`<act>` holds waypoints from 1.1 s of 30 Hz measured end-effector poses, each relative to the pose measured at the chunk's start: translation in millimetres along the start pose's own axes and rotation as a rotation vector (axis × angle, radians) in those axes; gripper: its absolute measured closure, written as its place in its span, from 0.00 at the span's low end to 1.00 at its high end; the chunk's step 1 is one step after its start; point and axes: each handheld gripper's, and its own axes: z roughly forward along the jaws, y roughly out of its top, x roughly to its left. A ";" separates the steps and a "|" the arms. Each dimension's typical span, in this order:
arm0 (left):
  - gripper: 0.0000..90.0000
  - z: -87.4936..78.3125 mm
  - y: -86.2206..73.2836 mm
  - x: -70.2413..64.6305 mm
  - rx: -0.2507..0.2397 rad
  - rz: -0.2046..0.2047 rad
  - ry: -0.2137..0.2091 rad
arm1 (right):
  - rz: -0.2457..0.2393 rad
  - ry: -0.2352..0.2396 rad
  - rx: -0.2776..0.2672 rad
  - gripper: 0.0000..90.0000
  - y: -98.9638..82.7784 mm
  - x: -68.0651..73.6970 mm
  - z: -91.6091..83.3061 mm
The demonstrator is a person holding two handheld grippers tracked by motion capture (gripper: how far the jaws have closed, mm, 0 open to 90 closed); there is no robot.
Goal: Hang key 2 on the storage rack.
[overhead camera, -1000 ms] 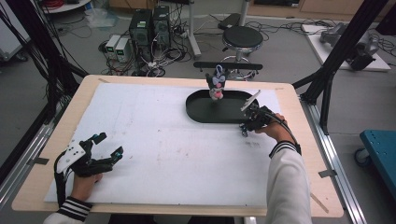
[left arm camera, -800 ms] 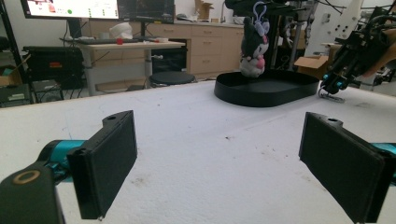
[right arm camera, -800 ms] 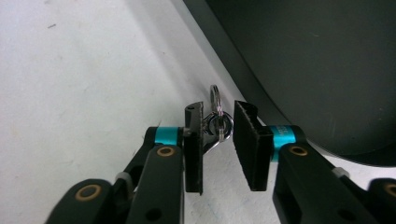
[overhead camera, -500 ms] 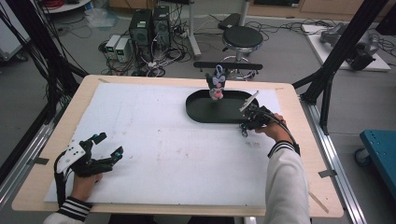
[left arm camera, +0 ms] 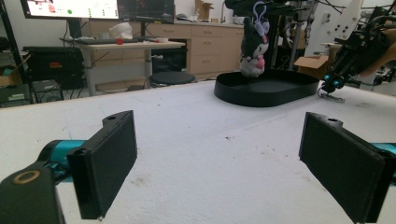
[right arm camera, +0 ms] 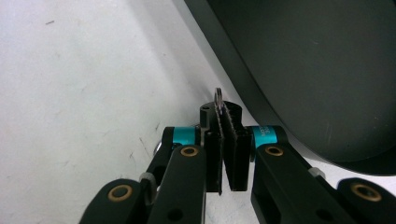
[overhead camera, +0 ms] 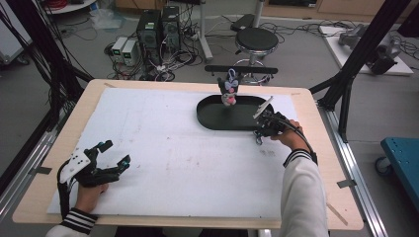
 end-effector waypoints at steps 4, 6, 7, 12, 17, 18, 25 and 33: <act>0.13 0.0 0.0 0.0 0.000 0.001 0.000 | 0.002 -0.005 -0.012 0.98 0.6 0.6 -2.9; 0.13 0.0 0.0 0.0 0.000 0.000 0.000 | 0.003 -0.008 -0.020 0.98 0.8 0.3 -4.9; 0.13 0.0 0.0 0.0 0.000 0.001 0.000 | 0.003 -0.010 -0.033 0.98 0.9 0.1 -6.5; 0.13 0.0 0.0 -0.2 -0.001 0.000 0.000 | 0.018 -0.010 -0.066 0.98 1.3 2.3 -15.9; 0.13 0.0 0.0 -0.1 0.000 0.001 0.000 | 0.034 -0.017 -0.120 0.98 0.7 4.0 -29.5; 0.13 0.0 0.0 0.0 0.000 0.000 0.000 | 0.044 -0.019 -0.139 0.98 0.4 4.1 -33.3; 0.13 -0.1 0.0 -0.1 0.000 0.001 -0.001 | 0.098 -0.028 -0.258 0.98 -1.8 4.3 -56.0; 0.13 0.0 0.0 -0.2 -0.001 0.001 0.000 | 0.141 -0.037 -0.345 0.98 -7.9 4.1 -80.5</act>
